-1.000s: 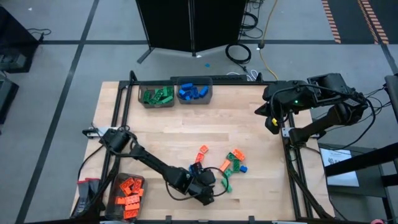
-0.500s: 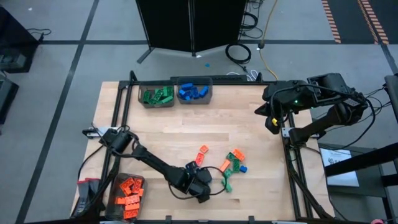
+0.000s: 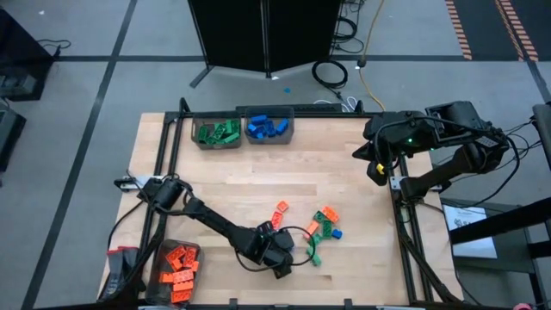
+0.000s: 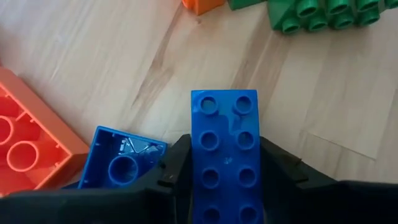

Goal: Sort blocks
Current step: Put the blue gamepiece into the top right black bin

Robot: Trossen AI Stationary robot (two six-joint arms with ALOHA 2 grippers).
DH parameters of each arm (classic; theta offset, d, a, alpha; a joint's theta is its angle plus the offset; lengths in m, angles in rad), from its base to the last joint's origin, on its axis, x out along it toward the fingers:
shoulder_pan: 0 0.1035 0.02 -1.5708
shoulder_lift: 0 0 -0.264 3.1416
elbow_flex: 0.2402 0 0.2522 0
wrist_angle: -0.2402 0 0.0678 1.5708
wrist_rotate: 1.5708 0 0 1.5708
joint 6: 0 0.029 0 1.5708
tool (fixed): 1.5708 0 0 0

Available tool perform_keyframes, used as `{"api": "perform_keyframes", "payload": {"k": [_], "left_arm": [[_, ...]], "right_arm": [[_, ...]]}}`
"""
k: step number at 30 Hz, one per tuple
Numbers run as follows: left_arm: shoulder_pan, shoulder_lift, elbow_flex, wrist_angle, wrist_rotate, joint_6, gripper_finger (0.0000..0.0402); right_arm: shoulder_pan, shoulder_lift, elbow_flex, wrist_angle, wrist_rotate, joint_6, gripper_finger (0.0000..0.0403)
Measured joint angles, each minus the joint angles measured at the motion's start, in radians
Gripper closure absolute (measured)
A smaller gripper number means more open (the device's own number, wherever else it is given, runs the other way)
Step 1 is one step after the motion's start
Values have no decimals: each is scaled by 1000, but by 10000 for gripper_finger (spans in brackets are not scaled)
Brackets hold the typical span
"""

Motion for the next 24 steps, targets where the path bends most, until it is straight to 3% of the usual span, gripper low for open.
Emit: {"api": "perform_keyframes", "payload": {"k": [4,14,24], "left_arm": [[10,-20,-4,-3,7,0,277],[82,-149,-6,-50,-90,4,277],[258,-320,-4,-179,-313,103,277]], "right_arm": [[0,0,0,0,0,-14,403],[0,0,0,0,0,-24,403],[0,0,0,15,0,-25,403]]}}
